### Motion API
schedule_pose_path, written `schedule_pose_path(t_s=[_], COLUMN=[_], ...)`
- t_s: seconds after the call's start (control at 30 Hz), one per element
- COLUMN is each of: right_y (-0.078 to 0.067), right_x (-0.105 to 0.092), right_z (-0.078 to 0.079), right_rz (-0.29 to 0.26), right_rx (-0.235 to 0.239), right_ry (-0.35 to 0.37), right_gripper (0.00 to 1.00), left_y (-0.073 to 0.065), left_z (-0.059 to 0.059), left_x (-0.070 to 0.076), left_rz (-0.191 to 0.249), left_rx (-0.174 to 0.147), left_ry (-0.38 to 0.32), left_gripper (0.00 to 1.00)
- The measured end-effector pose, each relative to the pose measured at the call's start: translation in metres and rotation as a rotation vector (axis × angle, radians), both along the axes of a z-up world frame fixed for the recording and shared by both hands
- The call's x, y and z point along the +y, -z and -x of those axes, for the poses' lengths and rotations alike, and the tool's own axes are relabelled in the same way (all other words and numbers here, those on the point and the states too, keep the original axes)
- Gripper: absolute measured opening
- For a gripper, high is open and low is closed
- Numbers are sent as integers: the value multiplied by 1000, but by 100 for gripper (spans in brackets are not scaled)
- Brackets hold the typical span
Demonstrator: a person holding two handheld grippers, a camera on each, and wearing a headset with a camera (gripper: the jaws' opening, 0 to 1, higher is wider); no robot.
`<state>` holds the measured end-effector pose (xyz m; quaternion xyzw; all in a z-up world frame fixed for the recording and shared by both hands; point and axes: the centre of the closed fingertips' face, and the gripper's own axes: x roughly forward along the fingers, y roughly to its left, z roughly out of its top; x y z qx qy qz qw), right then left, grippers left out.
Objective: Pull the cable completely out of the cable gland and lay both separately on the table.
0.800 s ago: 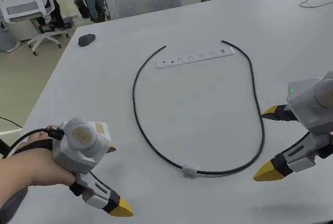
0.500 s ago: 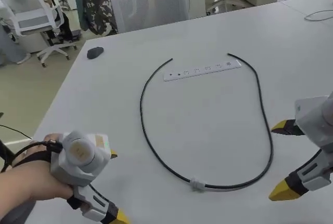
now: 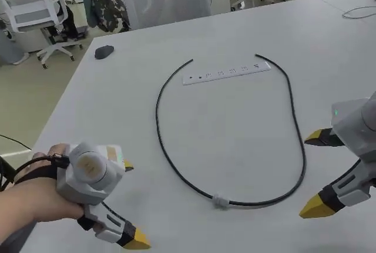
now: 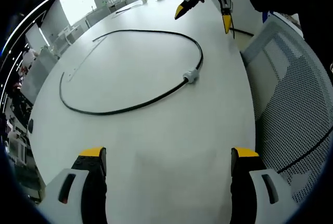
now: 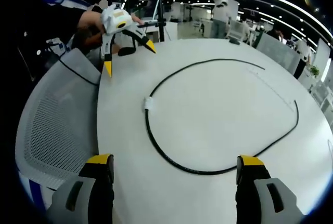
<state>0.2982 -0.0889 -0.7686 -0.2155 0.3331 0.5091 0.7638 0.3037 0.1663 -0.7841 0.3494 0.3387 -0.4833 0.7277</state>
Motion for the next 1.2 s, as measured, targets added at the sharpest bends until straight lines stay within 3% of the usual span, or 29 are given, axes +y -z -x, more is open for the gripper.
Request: schedule_pose_path(t_s=[0.17, 0.3, 0.33, 0.37, 0.4, 0.5, 0.57, 0.67, 0.73, 0.87, 0.93, 1.03, 1.2], right_y=[-7, -6, -7, -7, -6, -3, -2, 2, 5, 13, 17, 25, 34], right_x=[16, 25, 27, 30, 32, 39, 45, 56, 63, 76, 81, 91, 107], right_z=[-7, -6, -4, -2, -1, 2, 1, 5, 7, 11, 10, 12, 13], right_rz=[-15, -25, -24, -24, -23, -25, -36, -64, -70, -82, -82, -91, -94], right_rx=[-37, -10, -11, -9, -4, 10, 0, 30, 43, 65, 85, 106, 96], right_ry=[1, -6, -13, -24, -29, -42, -45, -45, -46, -46, -29, -20, -21], right_gripper=[99, 99, 99, 97, 96, 87, 87, 85, 80, 68, 64, 57, 46], left_y=[-5, 1, 2, 2, 2, 3, 3, 1, 1, 11, 13, 11, 10], left_z=[1, 5, 4, -1, -2, 1, 3, 5, 4, 12, 13, 16, 20], left_x=[-13, -17, -16, -15, -15, -18, -23, -32, -34, -37, -38, -45, -51], left_rz=[38, 21, 15, -1, -5, 26, 60, 119, 136, 155, 156, 205, 214], left_rx=[-1, 1, -12, -51, -61, -26, 0, 24, 26, 84, 87, 107, 116], left_ry=[-4, 18, 22, 28, 31, 1, -23, -56, -66, -93, -98, -138, -130], left_gripper=[99, 99, 99, 99, 99, 99, 99, 99, 99, 99, 99, 99, 99])
